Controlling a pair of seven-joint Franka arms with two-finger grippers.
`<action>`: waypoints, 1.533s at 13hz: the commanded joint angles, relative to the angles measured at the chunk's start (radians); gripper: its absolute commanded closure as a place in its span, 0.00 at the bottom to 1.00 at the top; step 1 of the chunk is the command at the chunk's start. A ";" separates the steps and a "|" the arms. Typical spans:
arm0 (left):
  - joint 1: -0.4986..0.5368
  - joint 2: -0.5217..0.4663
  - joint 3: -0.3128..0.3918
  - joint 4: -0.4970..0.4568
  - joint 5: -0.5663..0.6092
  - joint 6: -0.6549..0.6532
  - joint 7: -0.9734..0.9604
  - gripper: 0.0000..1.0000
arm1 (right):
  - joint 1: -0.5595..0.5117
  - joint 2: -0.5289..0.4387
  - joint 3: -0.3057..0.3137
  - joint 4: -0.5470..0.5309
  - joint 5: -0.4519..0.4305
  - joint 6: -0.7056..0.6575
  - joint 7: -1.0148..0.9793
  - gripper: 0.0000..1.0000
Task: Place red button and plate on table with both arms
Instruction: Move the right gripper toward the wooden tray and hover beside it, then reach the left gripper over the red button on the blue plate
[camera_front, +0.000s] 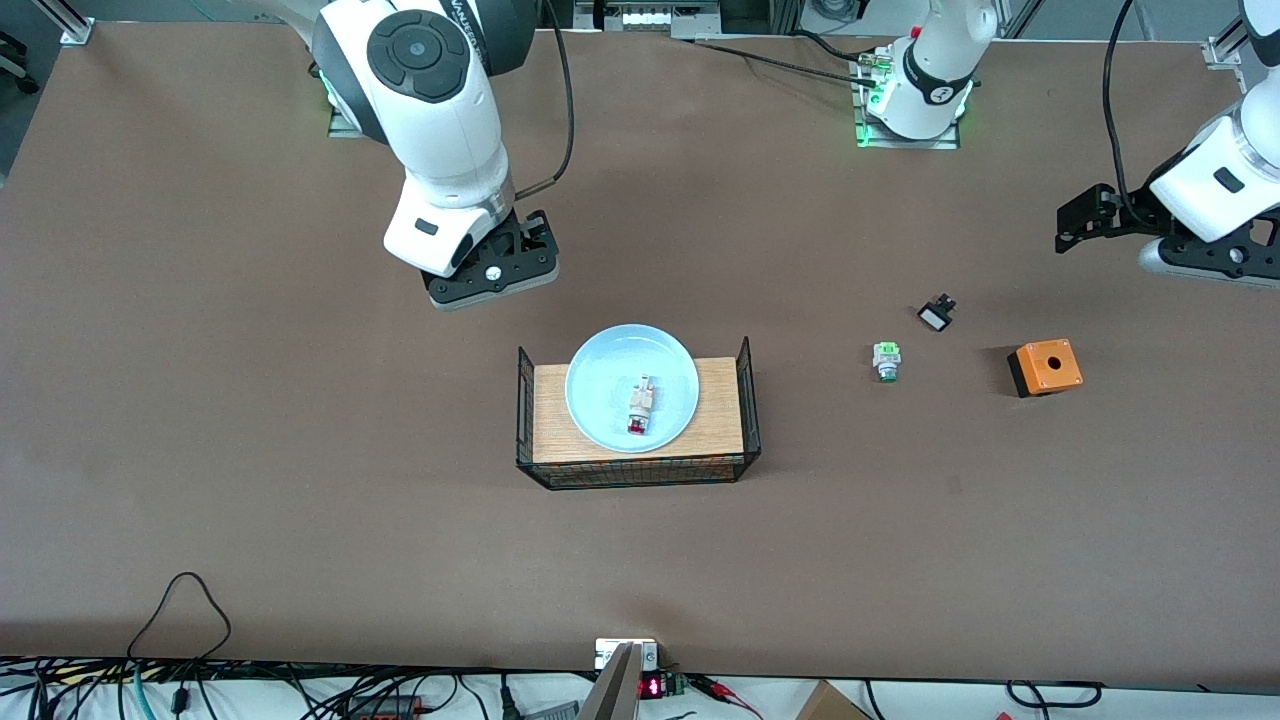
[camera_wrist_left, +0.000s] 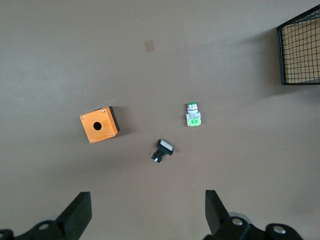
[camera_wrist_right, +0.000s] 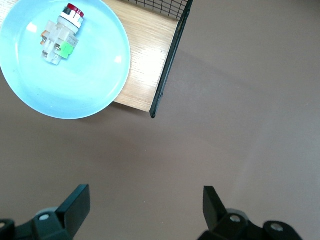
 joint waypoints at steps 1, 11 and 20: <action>0.005 0.013 -0.007 0.032 0.008 -0.023 0.003 0.00 | 0.017 0.016 -0.008 0.026 -0.018 -0.007 0.015 0.00; -0.010 0.016 -0.082 0.072 -0.007 -0.042 -0.044 0.00 | 0.033 0.018 -0.008 0.016 -0.023 -0.008 0.017 0.00; 0.002 0.104 -0.142 0.190 -0.018 -0.095 -0.207 0.00 | 0.034 0.024 -0.012 0.001 -0.026 -0.011 0.018 0.00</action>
